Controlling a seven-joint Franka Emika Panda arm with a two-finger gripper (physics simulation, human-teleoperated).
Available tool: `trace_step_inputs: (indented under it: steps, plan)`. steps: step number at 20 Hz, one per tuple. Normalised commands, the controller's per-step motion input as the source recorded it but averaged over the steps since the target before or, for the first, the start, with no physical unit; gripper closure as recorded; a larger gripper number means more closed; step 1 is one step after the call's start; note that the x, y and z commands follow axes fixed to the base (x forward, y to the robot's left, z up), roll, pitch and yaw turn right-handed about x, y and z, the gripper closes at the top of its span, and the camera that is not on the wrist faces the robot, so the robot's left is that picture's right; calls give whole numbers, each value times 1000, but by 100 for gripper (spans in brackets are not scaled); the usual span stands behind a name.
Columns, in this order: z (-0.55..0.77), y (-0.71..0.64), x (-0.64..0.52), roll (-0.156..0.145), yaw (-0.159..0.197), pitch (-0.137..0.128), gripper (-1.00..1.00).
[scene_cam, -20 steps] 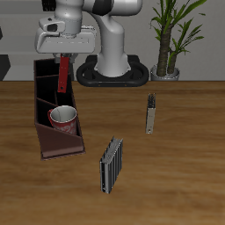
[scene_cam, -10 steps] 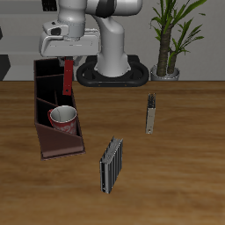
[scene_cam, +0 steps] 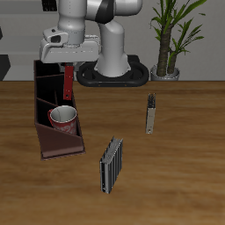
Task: Place the red mug into the right desk caddy's left compartment and place the red book into the right desk caddy's front compartment
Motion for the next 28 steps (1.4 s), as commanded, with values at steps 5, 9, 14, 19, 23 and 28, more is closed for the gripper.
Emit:
trace_step_inputs:
  steps: [5,9,14,19,23,28]
  plan:
    - [-165,66,-2,17,-22,20,100]
    - [-223,80,-9,21,-10,27,100]
    - [-149,-20,5,0,-6,22,100]
    - [-181,-72,36,-14,-13,22,100]
    - [-126,-48,-9,-13,-15,18,100]
    - [-65,-62,-49,-15,-9,4,100]
